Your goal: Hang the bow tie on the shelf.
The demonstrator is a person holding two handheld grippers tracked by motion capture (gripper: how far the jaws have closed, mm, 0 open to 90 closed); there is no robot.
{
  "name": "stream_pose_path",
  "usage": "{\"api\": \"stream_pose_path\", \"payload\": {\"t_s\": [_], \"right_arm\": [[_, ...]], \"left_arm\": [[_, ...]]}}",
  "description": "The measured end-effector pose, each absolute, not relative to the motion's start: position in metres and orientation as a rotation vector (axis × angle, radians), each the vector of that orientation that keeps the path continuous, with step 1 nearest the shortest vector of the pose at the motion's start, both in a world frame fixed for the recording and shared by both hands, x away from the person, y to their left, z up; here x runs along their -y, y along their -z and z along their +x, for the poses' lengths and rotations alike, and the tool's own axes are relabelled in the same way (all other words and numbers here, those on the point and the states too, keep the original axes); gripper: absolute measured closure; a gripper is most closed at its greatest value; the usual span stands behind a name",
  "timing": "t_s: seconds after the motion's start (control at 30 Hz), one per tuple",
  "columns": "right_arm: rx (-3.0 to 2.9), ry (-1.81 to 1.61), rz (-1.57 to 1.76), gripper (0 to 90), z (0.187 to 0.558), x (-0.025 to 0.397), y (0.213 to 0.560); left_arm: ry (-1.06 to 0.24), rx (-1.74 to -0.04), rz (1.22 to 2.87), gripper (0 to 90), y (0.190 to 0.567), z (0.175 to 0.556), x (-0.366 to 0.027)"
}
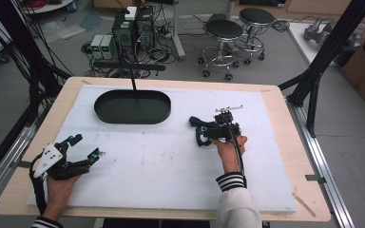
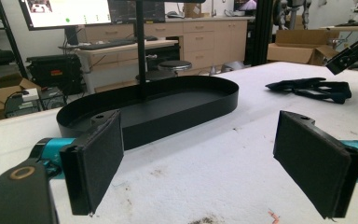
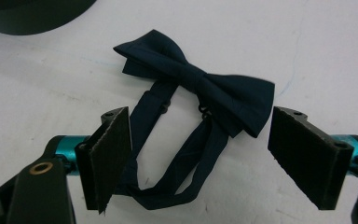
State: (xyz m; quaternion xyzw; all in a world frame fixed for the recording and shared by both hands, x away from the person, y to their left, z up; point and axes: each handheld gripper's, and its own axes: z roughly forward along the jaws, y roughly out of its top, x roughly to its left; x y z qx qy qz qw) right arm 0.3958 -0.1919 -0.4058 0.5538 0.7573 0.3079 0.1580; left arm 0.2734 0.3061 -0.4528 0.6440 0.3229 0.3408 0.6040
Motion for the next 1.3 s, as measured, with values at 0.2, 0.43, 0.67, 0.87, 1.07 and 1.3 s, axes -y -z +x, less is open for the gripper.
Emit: {"api": "stream_pose_path", "payload": {"t_s": [0.2,0.43,0.67,0.87,1.07,1.3], "right_arm": [[-2.195,-0.877,1.610,27.2,0.399,0.192,0.410],[-2.233,-0.839,1.626,31.8,0.403,0.191,0.417],[-2.264,-0.775,1.643,41.1,0.407,0.190,0.422],[-2.269,-0.725,1.619,46.1,0.408,0.186,0.424],[-2.269,-0.711,1.631,53.0,0.408,0.187,0.423],[-2.275,-0.710,1.650,64.4,0.407,0.190,0.422]], "left_arm": [[-0.790,-0.747,1.492,16.4,0.453,0.273,-0.306],[-0.789,-0.746,1.491,16.4,0.453,0.273,-0.306],[-0.790,-0.747,1.493,16.4,0.453,0.273,-0.306],[-0.789,-0.747,1.493,16.4,0.453,0.273,-0.306],[-0.789,-0.747,1.491,16.4,0.453,0.273,-0.306],[-0.789,-0.746,1.491,16.4,0.453,0.273,-0.306]]}}
